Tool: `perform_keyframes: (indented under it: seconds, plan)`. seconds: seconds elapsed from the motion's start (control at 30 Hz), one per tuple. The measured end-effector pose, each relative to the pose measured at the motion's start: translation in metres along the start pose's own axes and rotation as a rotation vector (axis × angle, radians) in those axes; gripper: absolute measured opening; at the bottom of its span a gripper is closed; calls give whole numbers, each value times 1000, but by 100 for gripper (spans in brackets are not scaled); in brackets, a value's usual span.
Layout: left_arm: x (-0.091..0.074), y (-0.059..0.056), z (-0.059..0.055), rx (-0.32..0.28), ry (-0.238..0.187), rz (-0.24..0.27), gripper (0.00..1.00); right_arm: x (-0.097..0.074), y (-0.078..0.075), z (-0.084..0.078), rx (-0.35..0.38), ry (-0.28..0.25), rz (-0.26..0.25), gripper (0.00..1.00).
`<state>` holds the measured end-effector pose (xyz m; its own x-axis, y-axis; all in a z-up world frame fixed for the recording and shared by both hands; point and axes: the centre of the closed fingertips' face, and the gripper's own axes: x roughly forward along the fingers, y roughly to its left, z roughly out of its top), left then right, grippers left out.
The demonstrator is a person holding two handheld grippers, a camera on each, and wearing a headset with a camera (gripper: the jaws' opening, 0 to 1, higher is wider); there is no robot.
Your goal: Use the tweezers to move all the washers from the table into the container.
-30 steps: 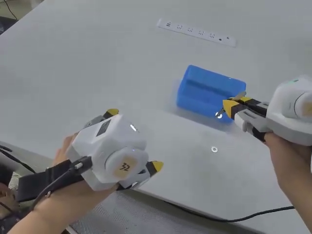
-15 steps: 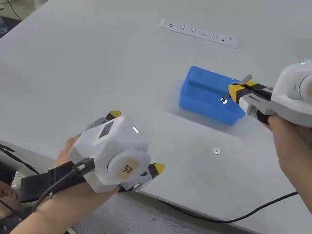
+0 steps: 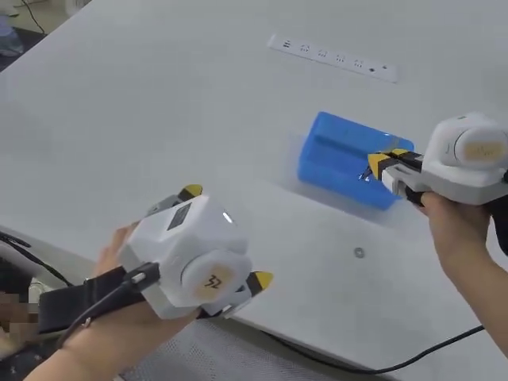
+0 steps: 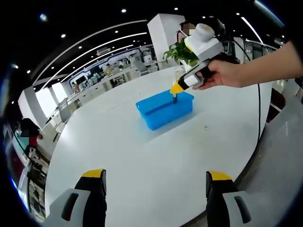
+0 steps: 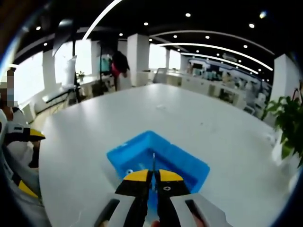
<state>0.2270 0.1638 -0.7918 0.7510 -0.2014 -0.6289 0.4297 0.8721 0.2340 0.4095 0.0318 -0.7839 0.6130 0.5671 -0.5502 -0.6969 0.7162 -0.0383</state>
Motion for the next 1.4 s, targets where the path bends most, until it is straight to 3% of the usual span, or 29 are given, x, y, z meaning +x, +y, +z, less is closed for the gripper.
perform_keyframes:
  seconds: [0.27, 0.63, 0.93, 1.4]
  plan:
    - [0, 0, 0, 1, 4, 2, 88, 7, -2, -16, 18, 21, -5, 2]
    - [1, 0, 0, 7, 6, 3, 88, 6, -9, -17, 39, -9, -20, 2]
    - [1, 1, 0, 7, 5, 5, 88, 7, -9, -14, 72, 7, -20, 3]
    - [1, -1, 0, 15, 3, 0, 88, -37, -4, 13, 77, -83, -26, 3]
